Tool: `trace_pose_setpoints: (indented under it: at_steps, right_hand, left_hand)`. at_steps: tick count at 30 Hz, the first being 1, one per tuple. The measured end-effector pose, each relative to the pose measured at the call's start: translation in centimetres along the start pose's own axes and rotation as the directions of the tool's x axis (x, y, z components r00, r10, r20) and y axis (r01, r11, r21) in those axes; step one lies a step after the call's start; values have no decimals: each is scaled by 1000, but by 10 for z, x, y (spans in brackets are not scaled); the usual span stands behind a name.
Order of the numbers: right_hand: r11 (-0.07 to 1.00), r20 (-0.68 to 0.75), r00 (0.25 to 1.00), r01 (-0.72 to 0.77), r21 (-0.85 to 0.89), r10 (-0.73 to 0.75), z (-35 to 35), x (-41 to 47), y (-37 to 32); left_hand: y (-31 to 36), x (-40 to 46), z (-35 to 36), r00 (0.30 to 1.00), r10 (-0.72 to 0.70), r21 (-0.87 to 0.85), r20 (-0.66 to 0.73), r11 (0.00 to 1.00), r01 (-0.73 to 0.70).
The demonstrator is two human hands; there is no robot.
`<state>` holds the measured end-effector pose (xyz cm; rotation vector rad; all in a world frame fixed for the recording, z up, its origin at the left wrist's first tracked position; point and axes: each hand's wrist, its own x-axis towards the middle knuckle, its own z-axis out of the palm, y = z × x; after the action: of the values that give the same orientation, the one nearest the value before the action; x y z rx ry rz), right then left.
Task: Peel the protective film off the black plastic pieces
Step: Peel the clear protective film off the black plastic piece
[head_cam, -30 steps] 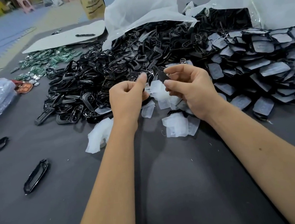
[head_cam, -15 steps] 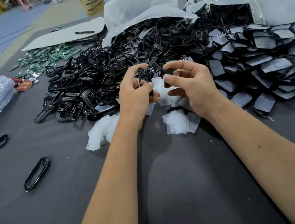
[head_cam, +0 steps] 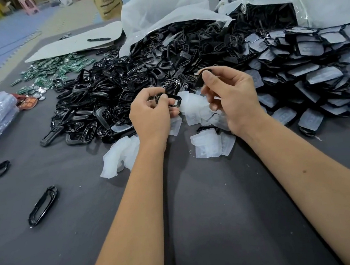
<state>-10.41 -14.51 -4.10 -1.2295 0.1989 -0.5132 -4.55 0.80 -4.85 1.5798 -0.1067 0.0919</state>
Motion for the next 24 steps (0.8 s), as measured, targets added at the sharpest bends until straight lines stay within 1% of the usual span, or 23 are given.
trace_pose_setpoints:
  at_steps: [3,6,10,14,18,20,24]
  right_hand:
    - [1000,9,1000,-1,-22,2,0,1,1]
    - [991,33,998,59,-124,-55,-1,1,4]
    - [952,68,989,145,-269,-132,0,0,8]
    - [918,97,979,200,-342,-177,1,0,10]
    - [892,86,977,215,-398,-197,0,-1,11]
    - [885,59,978,207,-418,-201,1,-1,12]
    - [872,25,976,203,-446,-215,0,-1,11]
  left_hand:
    - [1,1,0,999,-6,-39,-35,999,5]
    - [1,-1,0,999,16,-43,-36,999,-17]
    - [0,-3,1,999,30,-8,-14,1000,-30]
    - [-2,-7,5,995,102,32,13,994,-102]
    - [-4,-8,10,992,110,64,67,991,-114]
    - [-4,-7,10,992,96,43,78,994,-99]
    - [-5,-5,11,992,68,-53,106,997,-63]
